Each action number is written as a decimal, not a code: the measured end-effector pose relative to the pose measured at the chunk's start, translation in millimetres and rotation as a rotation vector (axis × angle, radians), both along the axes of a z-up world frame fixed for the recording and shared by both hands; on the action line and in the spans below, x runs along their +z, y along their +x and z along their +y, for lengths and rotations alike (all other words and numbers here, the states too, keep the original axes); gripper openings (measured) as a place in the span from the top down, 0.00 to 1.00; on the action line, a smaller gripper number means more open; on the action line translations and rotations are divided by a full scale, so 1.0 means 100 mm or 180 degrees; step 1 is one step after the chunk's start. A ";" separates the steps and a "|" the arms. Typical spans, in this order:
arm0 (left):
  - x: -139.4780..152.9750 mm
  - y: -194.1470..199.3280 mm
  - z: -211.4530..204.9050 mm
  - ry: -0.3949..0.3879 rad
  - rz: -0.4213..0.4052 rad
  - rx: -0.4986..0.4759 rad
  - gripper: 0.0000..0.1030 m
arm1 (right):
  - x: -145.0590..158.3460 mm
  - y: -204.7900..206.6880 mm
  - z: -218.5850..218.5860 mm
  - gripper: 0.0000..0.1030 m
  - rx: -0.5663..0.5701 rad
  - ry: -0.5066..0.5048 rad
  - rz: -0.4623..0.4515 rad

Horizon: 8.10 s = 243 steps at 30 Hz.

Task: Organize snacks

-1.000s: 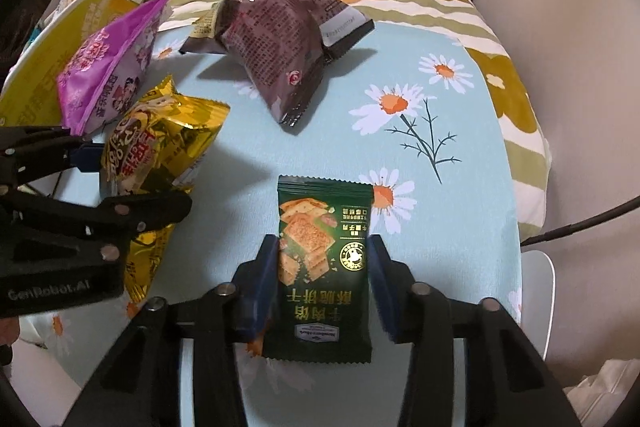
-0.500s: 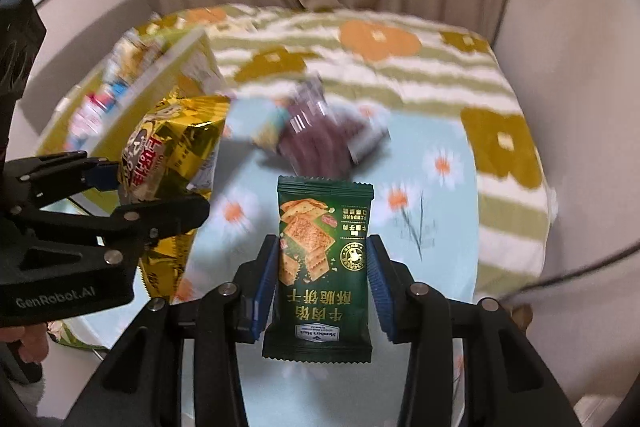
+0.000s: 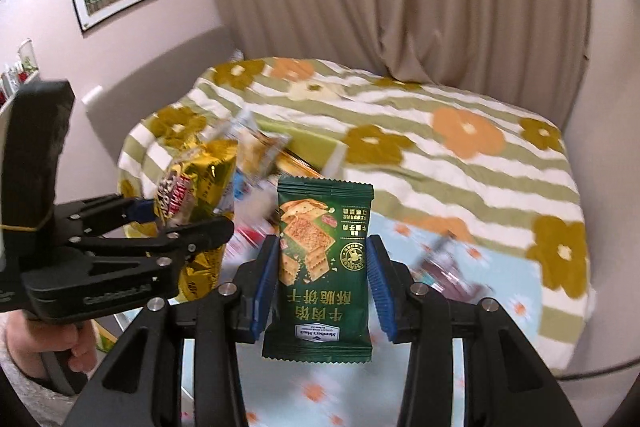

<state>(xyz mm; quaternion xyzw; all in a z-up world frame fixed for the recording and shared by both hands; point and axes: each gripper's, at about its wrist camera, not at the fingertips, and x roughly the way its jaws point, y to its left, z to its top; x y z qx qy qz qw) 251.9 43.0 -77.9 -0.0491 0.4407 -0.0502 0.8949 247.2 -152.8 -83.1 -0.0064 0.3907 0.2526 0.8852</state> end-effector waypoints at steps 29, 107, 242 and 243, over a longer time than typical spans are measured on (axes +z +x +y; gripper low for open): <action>-0.53 0.37 1.31 0.0065 0.0280 -0.0032 0.00 | -0.22 0.62 1.26 0.62 -0.0364 -0.0047 0.0415; -1.71 0.52 -1.74 0.1257 0.0467 -0.0003 0.00 | -1.39 0.91 -1.34 0.05 0.0255 -0.0575 0.0482; -0.26 0.00 1.52 0.0381 0.0077 -0.0253 0.01 | 0.00 0.74 1.56 0.11 -0.0749 -0.0071 0.0334; -0.21 -0.03 1.49 0.0389 0.0050 -0.0254 0.01 | 0.05 0.68 1.52 0.11 -0.0748 -0.0066 0.0296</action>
